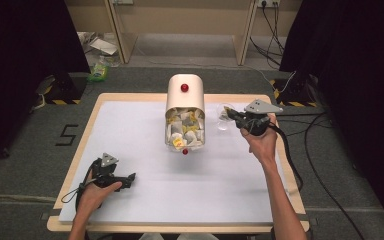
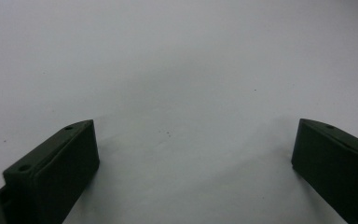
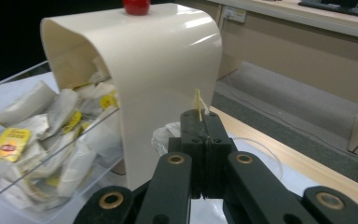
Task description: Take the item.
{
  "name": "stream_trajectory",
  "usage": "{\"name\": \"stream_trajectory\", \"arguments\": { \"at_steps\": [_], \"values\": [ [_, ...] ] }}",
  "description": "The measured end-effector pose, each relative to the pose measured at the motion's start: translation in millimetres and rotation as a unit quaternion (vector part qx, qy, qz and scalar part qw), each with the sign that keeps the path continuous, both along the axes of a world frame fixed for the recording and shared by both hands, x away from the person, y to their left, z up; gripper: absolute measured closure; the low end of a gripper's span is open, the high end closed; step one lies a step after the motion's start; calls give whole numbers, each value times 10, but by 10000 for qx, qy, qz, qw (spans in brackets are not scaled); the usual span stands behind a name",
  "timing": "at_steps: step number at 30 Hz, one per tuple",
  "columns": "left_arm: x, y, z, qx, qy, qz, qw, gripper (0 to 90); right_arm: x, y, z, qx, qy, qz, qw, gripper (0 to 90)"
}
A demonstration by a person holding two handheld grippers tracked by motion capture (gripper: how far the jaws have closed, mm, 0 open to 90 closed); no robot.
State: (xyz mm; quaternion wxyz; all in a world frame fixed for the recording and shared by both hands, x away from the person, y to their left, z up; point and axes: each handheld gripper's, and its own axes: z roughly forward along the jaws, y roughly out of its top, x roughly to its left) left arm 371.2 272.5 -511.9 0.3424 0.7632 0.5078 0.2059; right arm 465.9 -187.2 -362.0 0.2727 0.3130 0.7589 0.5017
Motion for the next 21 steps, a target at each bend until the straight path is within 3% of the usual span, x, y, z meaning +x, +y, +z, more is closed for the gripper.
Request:
{"name": "stream_trajectory", "arguments": {
  "at_steps": [16, 21],
  "values": [
    [1, 4, 1, 17, 4, -11, 10000, 0, 571, -5, -231, -241, 88, -425, 9988, 900],
    [3, 7, 1, 15, 5, -18, 10000, 0, 687, -32, -273, -193, 96, -524, 9984, 900]
  ]
}}
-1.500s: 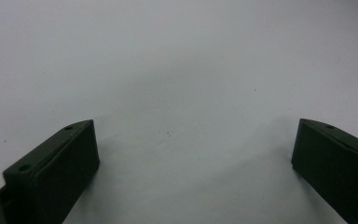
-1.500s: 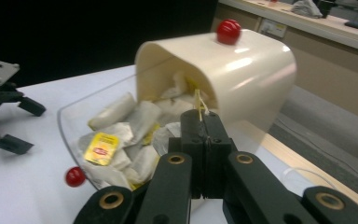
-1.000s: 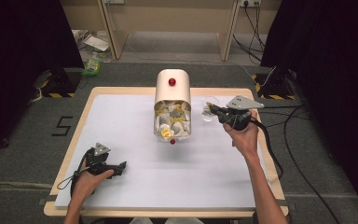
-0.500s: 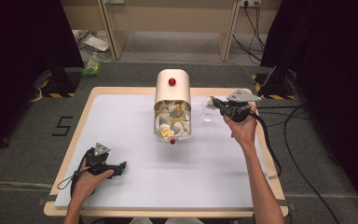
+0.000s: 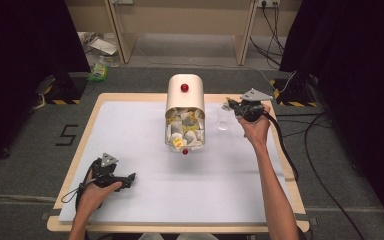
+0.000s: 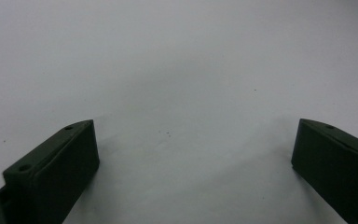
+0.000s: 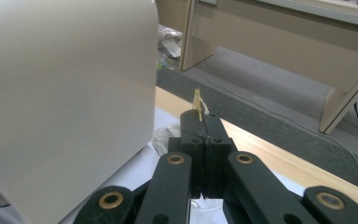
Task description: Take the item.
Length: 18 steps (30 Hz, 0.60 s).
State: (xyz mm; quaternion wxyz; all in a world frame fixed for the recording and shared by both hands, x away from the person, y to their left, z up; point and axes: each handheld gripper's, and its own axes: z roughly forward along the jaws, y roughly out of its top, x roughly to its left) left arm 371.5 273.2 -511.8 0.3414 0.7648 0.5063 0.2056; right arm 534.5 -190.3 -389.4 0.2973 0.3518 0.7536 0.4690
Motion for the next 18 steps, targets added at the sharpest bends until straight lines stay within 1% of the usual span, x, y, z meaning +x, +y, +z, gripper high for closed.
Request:
{"name": "stream_trajectory", "arguments": {
  "at_steps": [12, 18],
  "values": [
    [1, -3, -2, -29, -7, 16, 10000, 0, 132, 3, -100, -48, 67, -104, 9999, 900],
    [0, -3, -2, -28, -6, 15, 10000, 0, 199, 50, -159, -134, 179, -109, 9997, 897]
  ]
}}
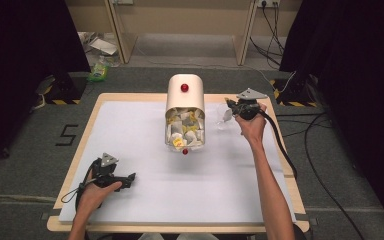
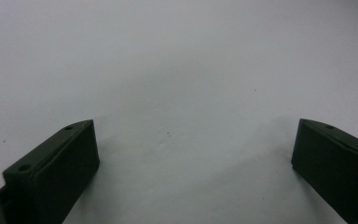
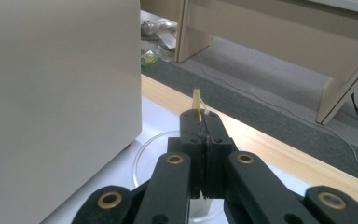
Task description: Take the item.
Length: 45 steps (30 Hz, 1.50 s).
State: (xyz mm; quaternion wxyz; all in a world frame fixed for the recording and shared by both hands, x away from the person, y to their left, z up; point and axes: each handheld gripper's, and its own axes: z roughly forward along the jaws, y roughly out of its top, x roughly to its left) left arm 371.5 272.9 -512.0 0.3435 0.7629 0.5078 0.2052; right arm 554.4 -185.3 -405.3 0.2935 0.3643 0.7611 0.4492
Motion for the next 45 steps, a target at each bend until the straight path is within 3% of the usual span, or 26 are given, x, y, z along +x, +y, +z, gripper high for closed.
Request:
{"name": "stream_trajectory", "arguments": {
  "at_steps": [19, 23, 30, 36, 39, 41, 42, 43, 45],
  "values": [
    [0, 2, 1, 10, 5, -10, 10000, 0, 65, 33, -102, -24, 152, -24, 9999, 836],
    [0, 1, 0, 7, 1, -4, 10000, 0, 60, 25, -99, 10, 164, -15, 9999, 758],
    [0, 0, 0, 5, 0, -2, 10000, 0, 34, 15, -51, 190, 227, -215, 9993, 468],
    [0, 0, 1, 7, 3, -4, 10000, 0, 32, -24, -3, 237, 209, -384, 9988, 424],
    [0, 0, 1, 2, 6, -4, 10000, 0, 68, -29, 6, 159, 437, -510, 9976, 370],
    [0, 0, 1, 6, 4, -3, 10000, 0, 89, -26, -13, 231, 662, -522, 9962, 335],
    [0, 0, 1, 6, 4, -3, 10000, 0, 89, -26, -13, 231, 662, -522, 9962, 335],
    [0, 0, 1, 4, 4, -3, 10000, 0, 109, -27, -44, 391, 831, -567, 9942, 297],
    [0, 0, 1, 1, 4, -2, 10000, 0, 114, -24, -55, 381, 873, -586, 9937, 281]
  ]
}}
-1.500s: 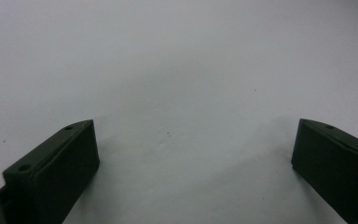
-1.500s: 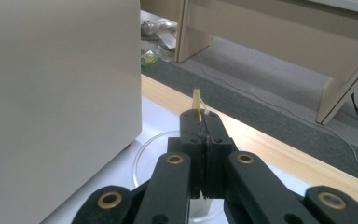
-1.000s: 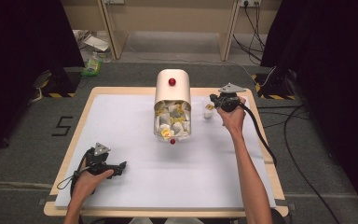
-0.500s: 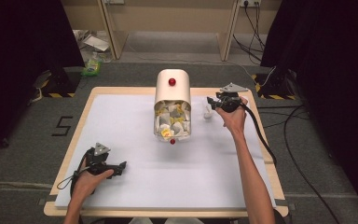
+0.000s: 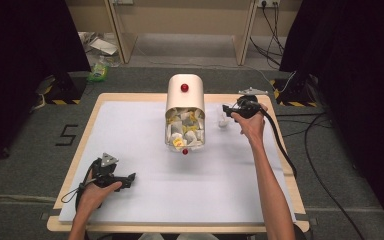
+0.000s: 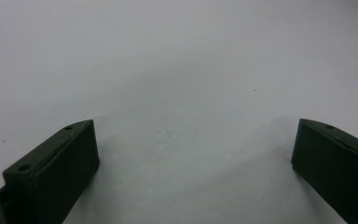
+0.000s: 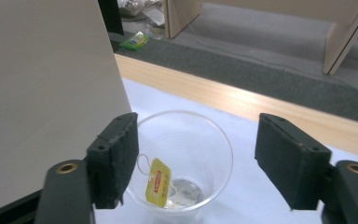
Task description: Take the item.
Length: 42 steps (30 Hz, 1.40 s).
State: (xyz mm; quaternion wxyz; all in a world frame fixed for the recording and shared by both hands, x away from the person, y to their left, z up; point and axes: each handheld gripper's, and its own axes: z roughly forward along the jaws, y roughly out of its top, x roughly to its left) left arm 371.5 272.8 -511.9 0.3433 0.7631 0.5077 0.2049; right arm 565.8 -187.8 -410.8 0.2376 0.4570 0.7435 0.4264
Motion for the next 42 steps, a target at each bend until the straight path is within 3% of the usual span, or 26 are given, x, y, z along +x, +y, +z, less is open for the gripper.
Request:
{"name": "stream_trajectory", "arguments": {
  "at_steps": [4, 11, 12, 14, 19, 21, 22, 23, 24, 29, 42],
  "values": [
    [0, 0, 0, 2, -2, 0, 10000, 0, 17, -3, -69, 89, 202, -9, 9998, 185],
    [0, 1, 0, 3, -1, -4, 10000, 0, -3, -57, -127, 504, 506, -31, 9974, 163],
    [0, 0, 0, 4, -2, -2, 10000, 0, -25, -75, -119, 320, 446, -79, 9985, 162],
    [0, 0, 0, 4, -3, -1, 10000, 0, -36, -82, -112, 322, 454, -46, 9984, 162],
    [0, 0, 0, 9, -1, -2, 10000, 0, -100, -106, -25, 529, 218, 62, 9983, 164],
    [0, 0, 0, 9, -3, -2, 10000, 0, -96, -111, 17, 656, 101, 1, 9978, 181],
    [0, 0, 0, 7, 0, -1, 10000, 0, -85, -109, 56, 783, -81, -112, 9968, 209],
    [0, 0, 0, 7, 0, -1, 10000, 0, -85, -109, 56, 783, -81, -112, 9968, 209],
    [0, 0, 0, 5, 0, -2, 10000, 0, -46, -79, 52, 617, -26, -135, 9980, 201],
    [0, 1, 0, 3, 0, -2, 10000, 0, -59, -53, 36, 689, -44, -93, 9976, 210],
    [-1, 3, 1, 30, 4, -15, 10000, 0, -258, -100, -15, 569, -95, 77, 9983, 220]
  ]
}}
